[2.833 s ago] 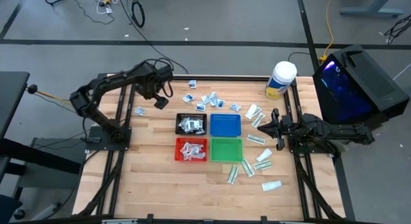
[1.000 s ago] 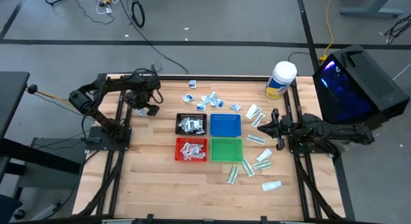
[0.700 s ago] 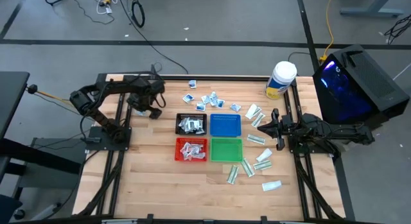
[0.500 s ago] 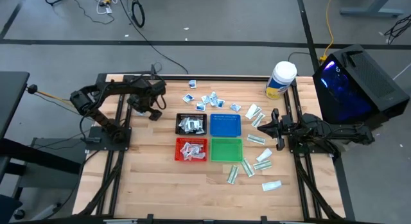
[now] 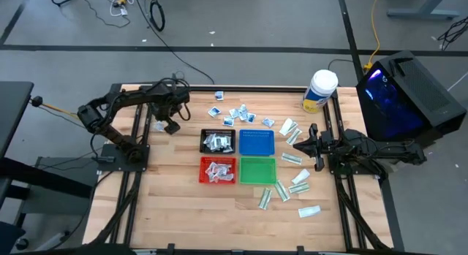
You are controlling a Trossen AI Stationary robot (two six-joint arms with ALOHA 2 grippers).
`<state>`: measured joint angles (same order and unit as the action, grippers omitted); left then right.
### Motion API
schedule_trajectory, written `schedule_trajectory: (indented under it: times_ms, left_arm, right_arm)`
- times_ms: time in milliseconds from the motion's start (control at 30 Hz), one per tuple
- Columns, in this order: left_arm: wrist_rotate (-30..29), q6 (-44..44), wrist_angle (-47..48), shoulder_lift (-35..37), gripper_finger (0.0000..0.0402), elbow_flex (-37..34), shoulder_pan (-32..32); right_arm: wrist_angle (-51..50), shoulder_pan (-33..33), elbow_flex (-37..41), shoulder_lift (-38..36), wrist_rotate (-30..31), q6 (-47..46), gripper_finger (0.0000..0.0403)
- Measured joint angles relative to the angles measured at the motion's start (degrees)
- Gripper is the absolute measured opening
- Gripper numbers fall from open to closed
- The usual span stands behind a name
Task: Pick & Place First Aid Supplies
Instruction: Put the gray towelette pack into the black bin
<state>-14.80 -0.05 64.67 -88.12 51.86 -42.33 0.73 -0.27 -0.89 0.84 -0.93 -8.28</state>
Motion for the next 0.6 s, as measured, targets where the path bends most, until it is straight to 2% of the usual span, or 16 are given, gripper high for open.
schedule_trajectory:
  times_ms: [233, 433, 600]
  left_arm:
    - [-4.9, 17.15, 0.1, 0.0, 0.0383, -0.02, 2.25]
    - [-1.27, 30.88, 0.15, 0.0, 0.0383, -0.02, 4.57]
    - [-0.92, 40.79, 0.69, 0.0, 0.0383, -0.02, 6.34]
  right_arm:
    - [0.0, -0.02, 0.0, 0.0, 0.0, 0.0, 0.0018]
    - [0.0, 0.0, 0.01, -0.02, 0.0, -0.01, 0.0018]
    - [0.0, -0.02, -0.01, -0.01, 0.01, -0.01, 0.0018]
